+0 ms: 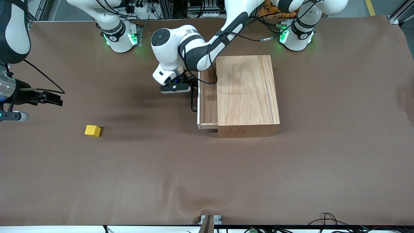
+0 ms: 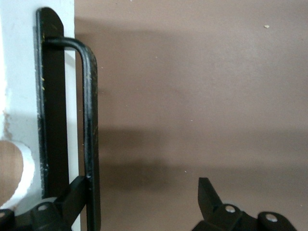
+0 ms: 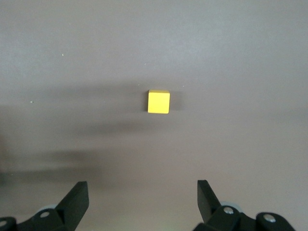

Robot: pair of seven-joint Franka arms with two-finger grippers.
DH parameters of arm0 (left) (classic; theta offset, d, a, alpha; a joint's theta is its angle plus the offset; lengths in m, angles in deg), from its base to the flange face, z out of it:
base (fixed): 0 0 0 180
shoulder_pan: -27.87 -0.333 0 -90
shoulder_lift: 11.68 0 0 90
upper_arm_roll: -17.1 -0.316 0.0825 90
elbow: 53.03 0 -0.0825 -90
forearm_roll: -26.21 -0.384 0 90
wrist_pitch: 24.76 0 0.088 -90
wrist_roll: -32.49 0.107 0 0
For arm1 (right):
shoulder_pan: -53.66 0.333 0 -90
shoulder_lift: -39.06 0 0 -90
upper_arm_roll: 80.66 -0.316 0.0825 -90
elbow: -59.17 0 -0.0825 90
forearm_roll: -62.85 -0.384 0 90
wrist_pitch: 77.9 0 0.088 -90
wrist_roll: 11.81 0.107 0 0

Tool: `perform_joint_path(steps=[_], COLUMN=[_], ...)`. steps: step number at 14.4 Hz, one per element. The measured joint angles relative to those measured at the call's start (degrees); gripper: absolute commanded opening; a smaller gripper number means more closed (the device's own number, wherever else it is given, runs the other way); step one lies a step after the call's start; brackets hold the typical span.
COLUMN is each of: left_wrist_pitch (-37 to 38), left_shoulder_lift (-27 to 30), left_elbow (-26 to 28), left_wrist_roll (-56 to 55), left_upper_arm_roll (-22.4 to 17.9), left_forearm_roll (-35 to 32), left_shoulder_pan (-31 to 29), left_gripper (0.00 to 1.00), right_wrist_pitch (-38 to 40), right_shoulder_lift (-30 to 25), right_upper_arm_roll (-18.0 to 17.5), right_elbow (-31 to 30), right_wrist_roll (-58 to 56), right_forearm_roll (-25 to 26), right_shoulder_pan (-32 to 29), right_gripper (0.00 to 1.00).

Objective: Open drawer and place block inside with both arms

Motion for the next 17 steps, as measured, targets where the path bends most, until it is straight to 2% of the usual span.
perform_joint_path(steps=[4, 9, 13, 17], left_wrist_pitch=[-3.9, -6.9, -8.9, -10.7], left_shoulder_lift=[-0.1, -0.1, -0.1, -0.1], left_elbow=[-0.1, -0.7, -1.6, -2.0], left_wrist_roll=[-1.7, -2.6, -3.2, -3.5], left_upper_arm_roll=[0.1, 0.2, 0.4, 0.5], left_forearm_roll=[0.0, 0.4, 1.5, 1.6], left_shoulder_pan=[0.7, 0.7, 0.9, 0.9], left_gripper=[1.0, 1.0, 1.0, 1.0], right_wrist_pitch=[-4.1, -5.5, -6.4, -7.6], right_shoulder_lift=[0.0, 0.3, 4.7, 9.0], right_upper_arm_roll=[0.1, -0.1, 0.0, 0.2], right_elbow=[-1.9, -2.9, -3.6, -3.6], right_wrist_roll=[-4.0, -4.5, -4.0, -2.6], right_forearm_roll=[0.0, -0.1, -3.3, -3.8], right_shoulder_pan=[-2.6, -2.9, -3.0, -3.6], right_gripper=[1.0, 1.0, 1.0, 1.0])
